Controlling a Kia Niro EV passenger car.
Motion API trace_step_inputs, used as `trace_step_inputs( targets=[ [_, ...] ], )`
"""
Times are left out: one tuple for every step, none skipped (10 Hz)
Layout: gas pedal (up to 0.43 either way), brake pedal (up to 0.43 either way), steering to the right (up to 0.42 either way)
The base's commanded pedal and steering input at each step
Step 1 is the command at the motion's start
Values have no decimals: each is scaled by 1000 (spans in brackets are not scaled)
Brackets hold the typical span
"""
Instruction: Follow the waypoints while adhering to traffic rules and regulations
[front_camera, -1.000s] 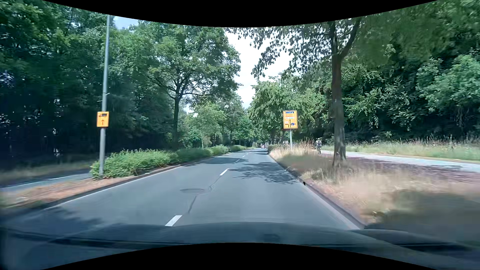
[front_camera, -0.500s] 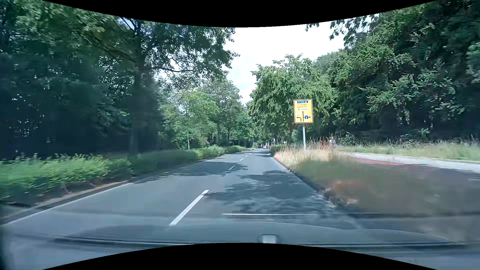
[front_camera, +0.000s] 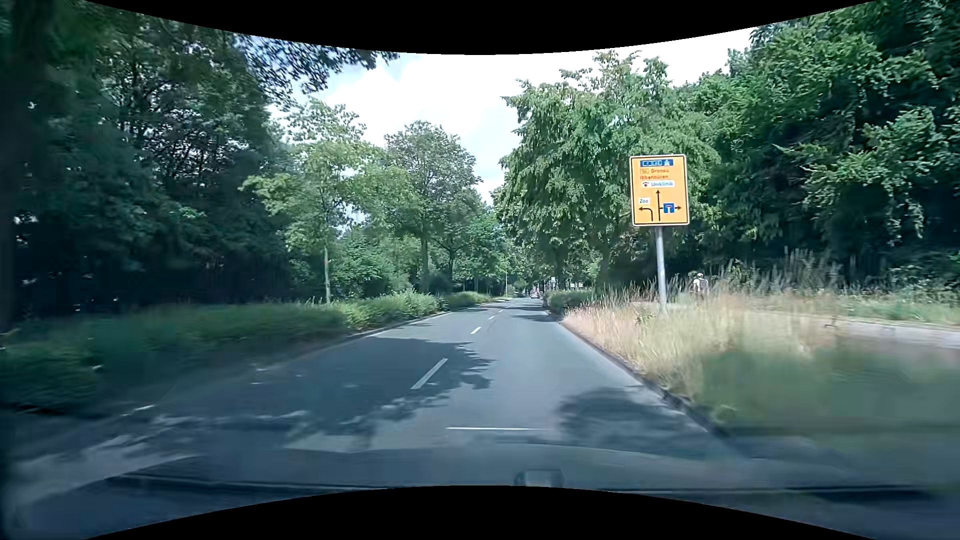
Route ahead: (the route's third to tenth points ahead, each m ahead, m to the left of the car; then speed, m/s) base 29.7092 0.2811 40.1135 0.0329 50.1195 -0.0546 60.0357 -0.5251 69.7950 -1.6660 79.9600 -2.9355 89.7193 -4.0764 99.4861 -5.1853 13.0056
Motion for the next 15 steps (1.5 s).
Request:
trace_step_inputs(
  targets=[
    [150, 18, -1],
    [150, 18, 0],
    [150, 18, 2],
    [150, 18, 3],
    [157, 18, 3],
    [157, 18, 4],
    [157, 18, 5],
    [157, 18, 6],
    [157, 18, 6],
    [157, 18, 9],
    [157, 18, 10],
    [157, 18, 10],
    [157, 18, 10],
    [157, 18, 10],
    [157, 18, 10]
  ],
)
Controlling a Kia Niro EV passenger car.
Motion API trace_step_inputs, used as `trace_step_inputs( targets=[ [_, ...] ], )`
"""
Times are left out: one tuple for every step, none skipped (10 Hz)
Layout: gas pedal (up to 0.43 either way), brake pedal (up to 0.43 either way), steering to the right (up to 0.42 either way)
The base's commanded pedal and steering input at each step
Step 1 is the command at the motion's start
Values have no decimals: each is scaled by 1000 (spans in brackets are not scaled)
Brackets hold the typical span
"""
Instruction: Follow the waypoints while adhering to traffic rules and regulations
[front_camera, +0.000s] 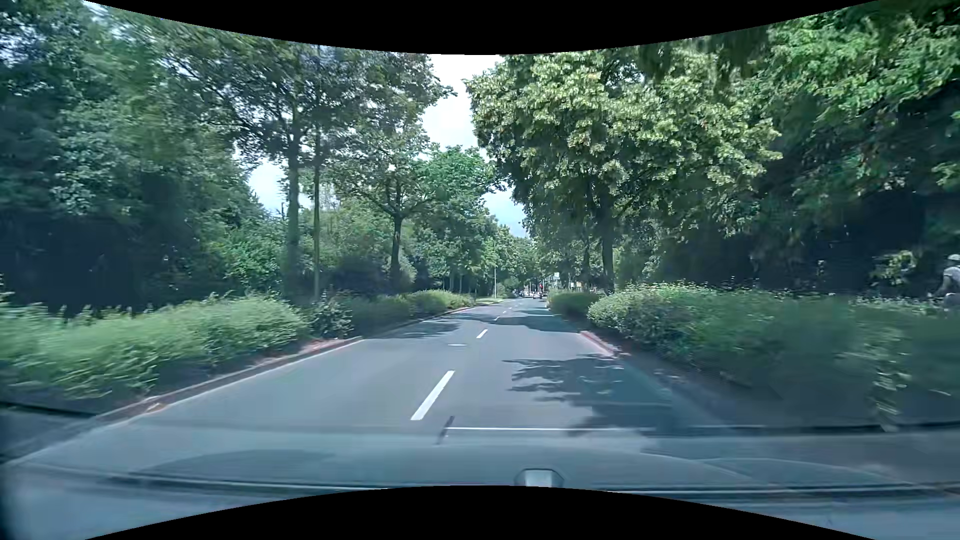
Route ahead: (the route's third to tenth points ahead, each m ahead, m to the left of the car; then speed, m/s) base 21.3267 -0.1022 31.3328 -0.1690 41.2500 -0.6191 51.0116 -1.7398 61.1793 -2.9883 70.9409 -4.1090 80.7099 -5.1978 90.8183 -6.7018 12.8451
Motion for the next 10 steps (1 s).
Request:
trace_step_inputs(
  targets=[
    [157, 18, 10],
    [157, 18, 10],
    [150, 18, 10],
    [150, 18, 11],
    [150, 18, 11],
    [150, 18, 13],
    [150, 18, 17],
    [150, 18, 17],
    [138, 18, 15],
    [130, 18, 15]
  ],
)
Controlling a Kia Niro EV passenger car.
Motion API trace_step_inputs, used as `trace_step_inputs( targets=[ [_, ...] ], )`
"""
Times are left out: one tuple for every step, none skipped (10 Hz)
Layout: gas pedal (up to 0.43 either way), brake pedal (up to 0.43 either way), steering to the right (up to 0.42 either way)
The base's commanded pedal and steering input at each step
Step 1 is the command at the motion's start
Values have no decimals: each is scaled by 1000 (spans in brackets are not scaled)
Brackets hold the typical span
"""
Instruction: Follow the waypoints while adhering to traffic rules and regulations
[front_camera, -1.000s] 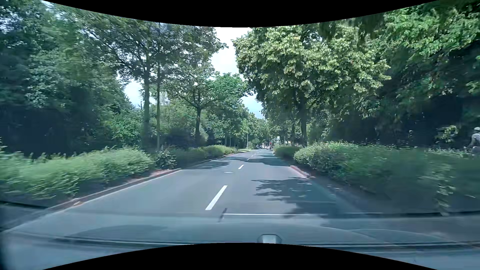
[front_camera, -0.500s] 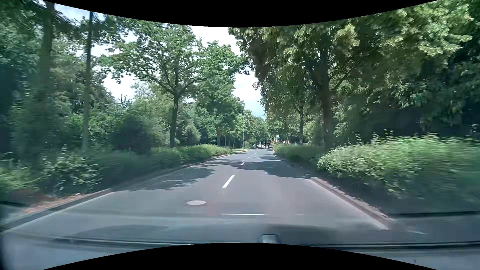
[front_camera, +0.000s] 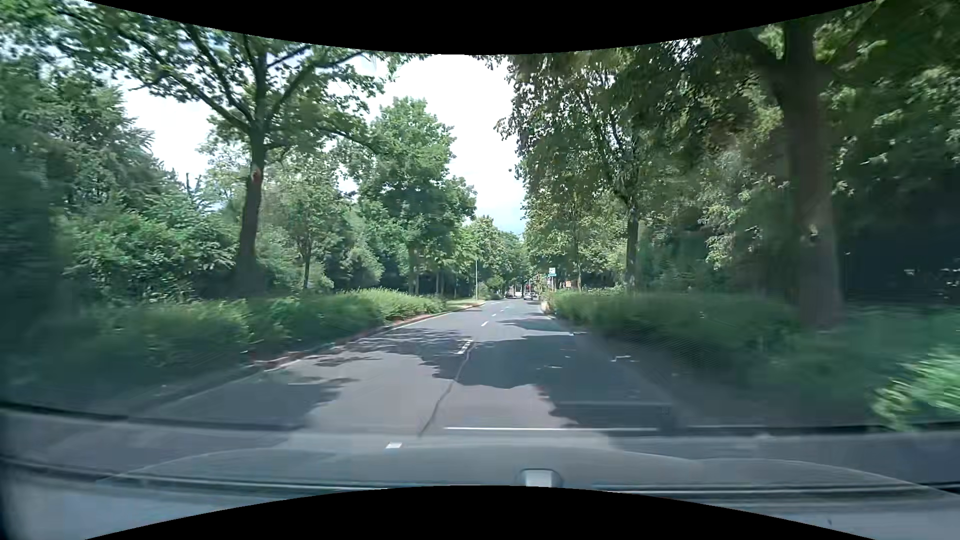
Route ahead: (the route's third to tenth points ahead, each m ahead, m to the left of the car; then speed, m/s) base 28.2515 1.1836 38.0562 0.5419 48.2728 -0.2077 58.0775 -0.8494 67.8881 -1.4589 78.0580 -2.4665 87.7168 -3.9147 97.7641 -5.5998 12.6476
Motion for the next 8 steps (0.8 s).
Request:
trace_step_inputs(
  targets=[
    [130, 18, 15],
    [130, 18, 12],
    [118, 18, 8],
    [118, 18, 8],
    [118, 18, 8],
    [118, 18, 8],
    [118, 18, 7],
    [118, 18, 7]
  ],
)
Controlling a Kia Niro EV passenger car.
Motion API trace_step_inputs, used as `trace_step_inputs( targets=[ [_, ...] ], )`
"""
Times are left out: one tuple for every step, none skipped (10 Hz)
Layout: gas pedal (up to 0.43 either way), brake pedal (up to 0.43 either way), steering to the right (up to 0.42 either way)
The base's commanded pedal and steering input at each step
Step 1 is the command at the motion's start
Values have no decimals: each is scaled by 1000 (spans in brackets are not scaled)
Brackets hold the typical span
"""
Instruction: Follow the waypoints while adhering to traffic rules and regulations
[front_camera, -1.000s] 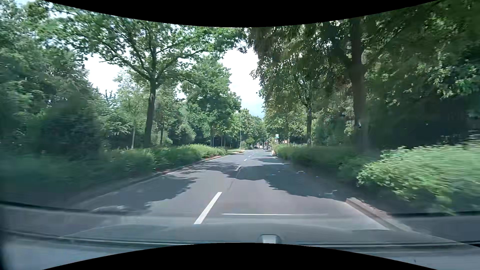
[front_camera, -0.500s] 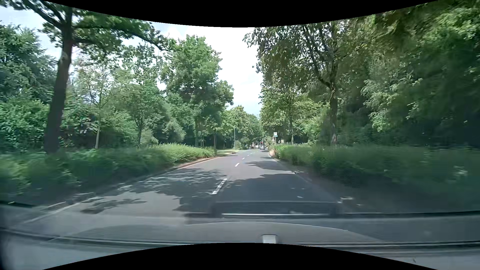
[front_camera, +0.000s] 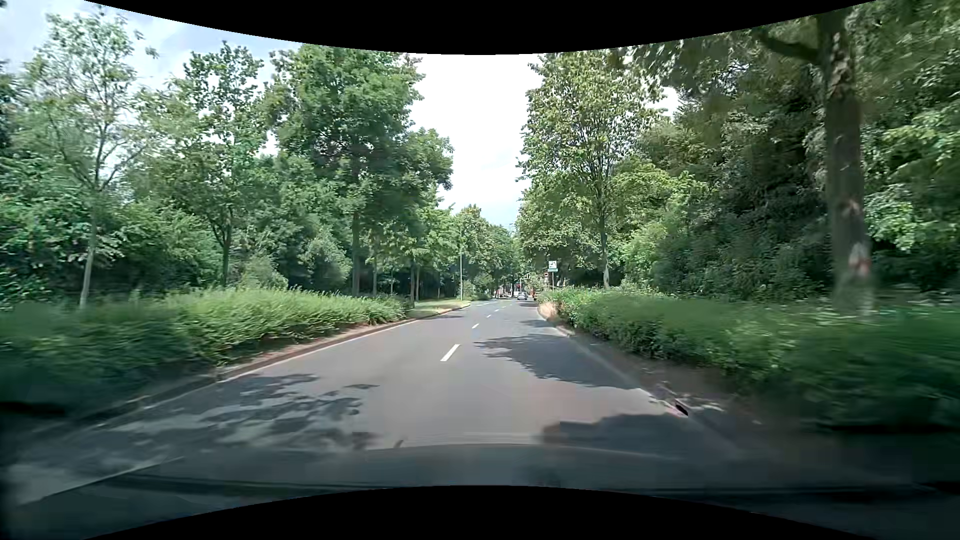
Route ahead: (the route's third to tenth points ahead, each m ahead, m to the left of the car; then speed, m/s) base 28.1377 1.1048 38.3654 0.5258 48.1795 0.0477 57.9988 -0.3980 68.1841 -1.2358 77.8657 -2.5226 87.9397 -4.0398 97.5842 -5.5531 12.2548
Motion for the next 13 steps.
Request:
trace_step_inputs(
  targets=[
    [118, 18, 7],
    [118, 18, 6],
    [110, 18, 6],
    [110, 18, 6],
    [110, 18, 6],
    [110, 18, 5],
    [110, 18, 6],
    [110, 18, 5],
    [110, 18, 5],
    [110, 18, 5],
    [110, 18, 5],
    [110, 18, 5],
    [110, 18, 5]
  ],
)
